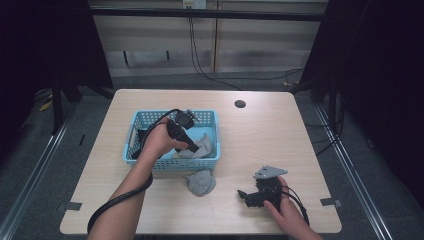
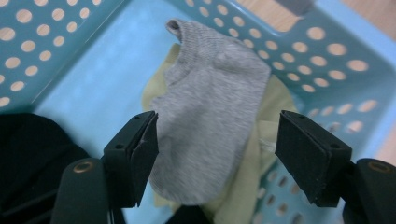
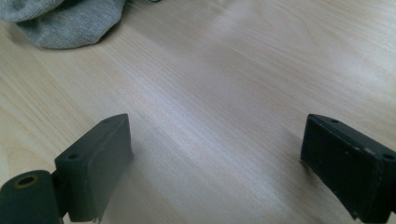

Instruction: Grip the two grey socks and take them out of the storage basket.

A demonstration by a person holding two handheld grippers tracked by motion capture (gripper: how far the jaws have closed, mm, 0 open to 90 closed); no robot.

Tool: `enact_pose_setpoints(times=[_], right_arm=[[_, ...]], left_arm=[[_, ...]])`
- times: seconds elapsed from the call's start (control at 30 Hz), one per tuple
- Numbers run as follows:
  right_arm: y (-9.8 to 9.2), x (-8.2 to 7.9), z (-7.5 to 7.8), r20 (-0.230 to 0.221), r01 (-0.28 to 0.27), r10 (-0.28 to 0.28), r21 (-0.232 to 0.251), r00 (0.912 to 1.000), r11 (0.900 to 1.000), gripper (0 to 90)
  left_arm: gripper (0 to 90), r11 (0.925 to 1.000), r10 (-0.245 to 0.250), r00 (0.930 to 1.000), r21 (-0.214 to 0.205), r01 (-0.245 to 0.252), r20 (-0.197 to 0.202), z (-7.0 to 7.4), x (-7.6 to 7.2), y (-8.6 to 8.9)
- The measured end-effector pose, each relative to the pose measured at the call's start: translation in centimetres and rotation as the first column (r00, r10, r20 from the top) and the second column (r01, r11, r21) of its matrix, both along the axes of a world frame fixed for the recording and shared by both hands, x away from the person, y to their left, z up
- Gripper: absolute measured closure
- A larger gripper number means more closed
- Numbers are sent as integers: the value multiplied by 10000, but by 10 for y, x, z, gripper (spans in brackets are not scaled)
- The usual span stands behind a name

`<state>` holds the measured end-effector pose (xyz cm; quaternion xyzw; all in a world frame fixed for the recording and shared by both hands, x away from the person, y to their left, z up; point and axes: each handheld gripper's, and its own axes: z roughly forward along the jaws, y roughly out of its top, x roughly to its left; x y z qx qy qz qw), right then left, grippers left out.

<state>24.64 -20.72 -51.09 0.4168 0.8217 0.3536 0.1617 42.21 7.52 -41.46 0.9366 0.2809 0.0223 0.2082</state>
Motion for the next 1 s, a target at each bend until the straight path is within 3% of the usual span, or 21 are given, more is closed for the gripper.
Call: enact_pose_setpoints(times=[0.27,0.53,1.0], right_arm=[[0,0,0,-8,11,-11,-3,10000,10000,83],[0,0,0,5,-2,2,-2,10000,10000,83],[0,0,0,-2,7,-7,-8,10000,10000,83]], left_arm=[[294,9999,156,9998,-67,-155,79,-13,12,-6],[298,9994,316,9995,143,-316,-4,-26,21,-9],[317,9991,168,9997,382,-161,-181,-38,27,-13]])
